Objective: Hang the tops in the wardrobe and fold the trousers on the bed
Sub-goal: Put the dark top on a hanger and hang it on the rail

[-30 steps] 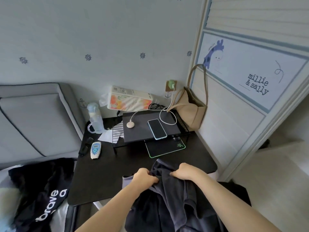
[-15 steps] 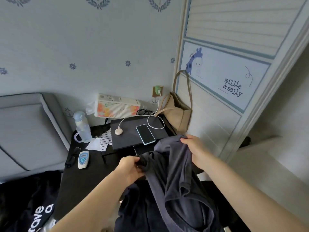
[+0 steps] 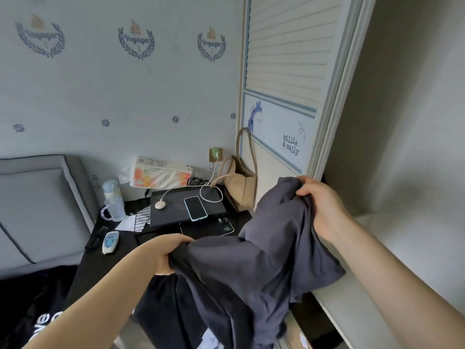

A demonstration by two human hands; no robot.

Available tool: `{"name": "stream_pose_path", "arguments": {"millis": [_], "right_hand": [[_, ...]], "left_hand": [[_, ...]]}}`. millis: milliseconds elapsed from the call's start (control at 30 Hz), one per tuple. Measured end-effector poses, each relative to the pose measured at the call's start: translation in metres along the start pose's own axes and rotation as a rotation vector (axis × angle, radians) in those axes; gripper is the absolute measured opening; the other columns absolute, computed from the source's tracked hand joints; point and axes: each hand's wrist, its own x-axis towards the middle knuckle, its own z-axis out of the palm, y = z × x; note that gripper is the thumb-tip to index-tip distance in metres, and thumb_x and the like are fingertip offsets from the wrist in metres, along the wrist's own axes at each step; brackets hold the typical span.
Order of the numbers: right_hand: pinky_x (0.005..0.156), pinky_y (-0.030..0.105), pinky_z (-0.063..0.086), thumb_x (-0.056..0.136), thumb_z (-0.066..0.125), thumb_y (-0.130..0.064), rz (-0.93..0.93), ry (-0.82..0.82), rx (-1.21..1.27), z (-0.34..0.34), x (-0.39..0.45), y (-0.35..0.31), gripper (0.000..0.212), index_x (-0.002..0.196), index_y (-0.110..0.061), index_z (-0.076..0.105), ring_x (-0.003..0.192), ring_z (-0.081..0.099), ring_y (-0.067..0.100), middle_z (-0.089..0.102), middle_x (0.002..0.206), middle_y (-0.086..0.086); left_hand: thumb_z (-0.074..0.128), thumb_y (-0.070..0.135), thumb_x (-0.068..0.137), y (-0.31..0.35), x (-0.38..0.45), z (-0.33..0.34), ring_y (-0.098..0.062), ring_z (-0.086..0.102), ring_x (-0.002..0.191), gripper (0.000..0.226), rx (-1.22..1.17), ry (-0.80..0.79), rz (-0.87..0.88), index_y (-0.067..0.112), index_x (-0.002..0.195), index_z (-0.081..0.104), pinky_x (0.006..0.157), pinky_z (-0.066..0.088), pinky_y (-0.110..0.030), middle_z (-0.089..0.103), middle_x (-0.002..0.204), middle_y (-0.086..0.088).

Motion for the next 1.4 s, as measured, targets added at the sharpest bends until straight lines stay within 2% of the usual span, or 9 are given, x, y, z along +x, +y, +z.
{"name": "stream_pose_path", "arguments": {"millis": [267,467,600,767,867,933,1033,1167,1400], "right_hand": [[0.058,0.027,0.033,0.069,0.046,-0.001,0.033,-0.013,-0.482,-0.054,-0.054,-0.011,0.024,0.053,-0.014,0.058,0.065,0.046,0.016,0.053,0.058,0.000],[0.063,0.023,0.045,0.043,0.057,-0.028,0.509,-0.357,-0.771,-0.080,-0.070,-0.008,0.041,0.080,-0.021,0.074,0.070,0.062,0.019,0.067,0.076,0.004],[0.086,0.040,0.054,0.079,0.064,-0.043,0.659,-0.446,-0.761,-0.081,-0.067,-0.009,0.037,0.104,-0.017,0.070,0.077,0.072,0.025,0.074,0.088,0.007],[0.083,0.038,0.055,0.083,0.066,-0.049,0.518,-0.210,-0.719,-0.042,-0.070,0.011,0.051,0.125,-0.025,0.051,0.090,0.064,0.025,0.061,0.119,0.007],[0.071,0.025,0.052,0.070,0.072,-0.018,0.392,-0.444,-0.468,-0.022,-0.073,0.015,0.080,0.139,-0.042,0.039,0.088,0.064,0.016,0.056,0.132,0.001],[0.091,0.031,0.052,0.075,0.070,-0.010,0.287,-0.584,-0.455,-0.006,-0.076,0.017,0.075,0.137,-0.043,0.043,0.113,0.061,0.016,0.056,0.134,-0.006],[0.089,0.025,0.050,0.084,0.067,-0.034,0.031,-0.550,-0.809,0.021,-0.077,0.007,0.028,0.110,-0.026,0.068,0.103,0.063,0.016,0.069,0.108,-0.006],[0.073,0.032,0.047,0.085,0.060,-0.041,-0.182,-0.353,-1.107,0.007,-0.066,-0.027,0.034,0.092,-0.008,0.068,0.086,0.064,0.017,0.069,0.088,0.003],[0.072,0.026,0.048,0.070,0.072,-0.047,-0.248,-0.155,-0.779,-0.006,-0.077,-0.111,0.038,0.091,-0.016,0.072,0.078,0.065,0.007,0.074,0.091,0.002]], "left_hand": [[0.065,0.011,0.090,0.043,-0.075,0.058,-0.024,0.073,0.074,0.013,-0.257,0.028,0.572,0.002,0.099,0.069,0.059,0.058,-0.032,0.073,0.088,-0.014],[0.062,0.014,0.092,0.091,-0.143,0.099,-0.022,0.073,0.075,0.013,-0.247,-0.110,0.855,0.007,0.101,0.068,0.060,0.058,-0.030,0.074,0.086,-0.011],[0.059,0.016,0.094,0.105,-0.183,0.129,-0.019,0.071,0.068,0.012,-0.178,-0.223,0.995,0.013,0.098,0.070,0.058,0.056,-0.027,0.074,0.081,-0.008],[0.053,0.015,0.098,0.115,-0.220,0.146,-0.016,0.071,0.067,0.022,-0.098,-0.358,1.114,0.014,0.087,0.072,0.057,0.055,-0.024,0.074,0.076,-0.004],[0.053,0.016,0.098,0.125,-0.237,0.142,-0.016,0.071,0.067,0.027,-0.083,-0.399,1.174,0.016,0.083,0.075,0.058,0.056,-0.025,0.074,0.076,-0.005],[0.053,0.019,0.098,0.132,-0.243,0.137,-0.016,0.071,0.069,0.026,-0.091,-0.376,1.193,0.017,0.085,0.076,0.060,0.056,-0.025,0.073,0.077,-0.004],[0.053,0.020,0.098,0.144,-0.248,0.120,-0.015,0.070,0.071,0.017,-0.102,-0.310,1.215,0.014,0.095,0.069,0.063,0.057,-0.025,0.073,0.079,-0.003],[0.054,0.022,0.098,0.149,-0.238,0.084,-0.016,0.071,0.075,0.018,-0.139,-0.198,1.164,0.014,0.105,0.068,0.065,0.058,-0.026,0.075,0.084,-0.004],[0.061,0.019,0.092,0.148,-0.195,0.061,-0.019,0.071,0.071,0.010,-0.283,-0.019,0.927,0.014,0.093,0.070,0.060,0.056,-0.028,0.073,0.080,-0.006]]}}
